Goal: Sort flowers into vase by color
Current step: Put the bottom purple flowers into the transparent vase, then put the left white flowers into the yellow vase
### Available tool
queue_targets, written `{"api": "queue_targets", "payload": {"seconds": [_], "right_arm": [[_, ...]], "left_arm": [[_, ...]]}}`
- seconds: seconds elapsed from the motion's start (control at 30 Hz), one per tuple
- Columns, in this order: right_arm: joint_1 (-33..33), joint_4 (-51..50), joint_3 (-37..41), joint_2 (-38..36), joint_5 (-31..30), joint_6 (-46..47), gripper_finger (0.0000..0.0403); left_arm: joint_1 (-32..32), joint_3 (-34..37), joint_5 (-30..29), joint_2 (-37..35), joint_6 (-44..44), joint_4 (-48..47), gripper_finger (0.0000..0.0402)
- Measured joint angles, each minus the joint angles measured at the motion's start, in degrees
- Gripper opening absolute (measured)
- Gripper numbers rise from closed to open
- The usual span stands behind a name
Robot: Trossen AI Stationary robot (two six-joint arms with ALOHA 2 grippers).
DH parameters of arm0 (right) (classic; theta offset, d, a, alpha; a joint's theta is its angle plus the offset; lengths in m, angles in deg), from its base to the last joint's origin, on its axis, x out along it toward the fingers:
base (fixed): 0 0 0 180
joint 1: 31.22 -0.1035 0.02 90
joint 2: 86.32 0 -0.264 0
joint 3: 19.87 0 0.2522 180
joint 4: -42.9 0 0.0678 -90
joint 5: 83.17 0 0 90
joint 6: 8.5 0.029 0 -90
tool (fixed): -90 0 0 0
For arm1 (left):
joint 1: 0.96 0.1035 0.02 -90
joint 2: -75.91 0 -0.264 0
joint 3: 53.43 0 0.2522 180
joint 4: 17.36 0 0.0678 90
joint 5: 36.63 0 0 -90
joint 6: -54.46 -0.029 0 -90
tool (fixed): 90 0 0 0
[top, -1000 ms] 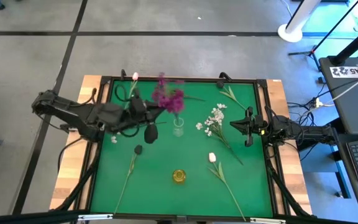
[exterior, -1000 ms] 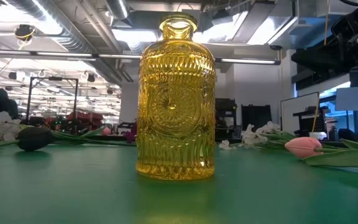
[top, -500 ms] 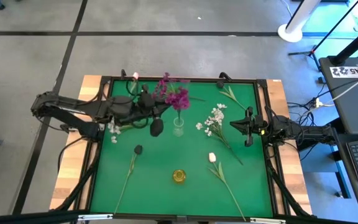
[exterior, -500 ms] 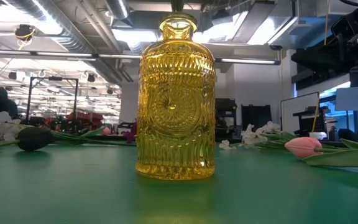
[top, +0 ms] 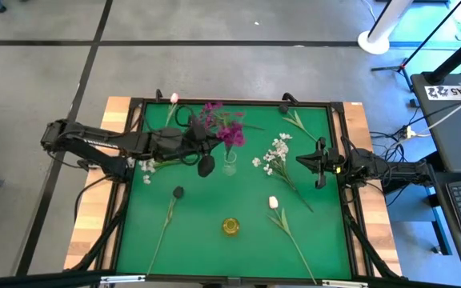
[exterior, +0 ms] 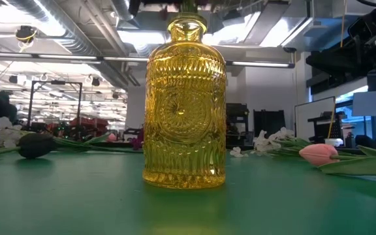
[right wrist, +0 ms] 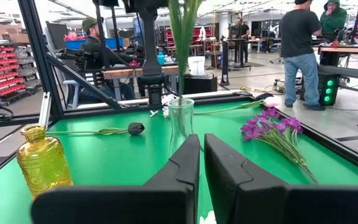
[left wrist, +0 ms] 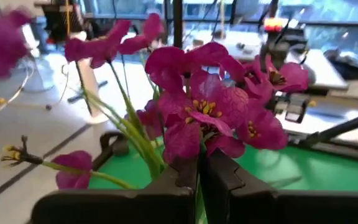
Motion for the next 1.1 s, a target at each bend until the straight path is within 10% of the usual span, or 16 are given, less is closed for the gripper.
{"api": "queue_targets", "payload": {"seconds": [0.4,1.1], "right_arm": [[0.0,0.0,0.01,0.0,0.0,-0.01,0.0026],[0.0,0.2,0.0,0.0,0.68,0.02,0.0026]], "left_arm": [[-0.01,6.14,-0.72,0.02,-1.74,2.75,0.0036],[-6.1,5.88,-11.36,-14.72,-2.61,-8.15,0.025]]}}
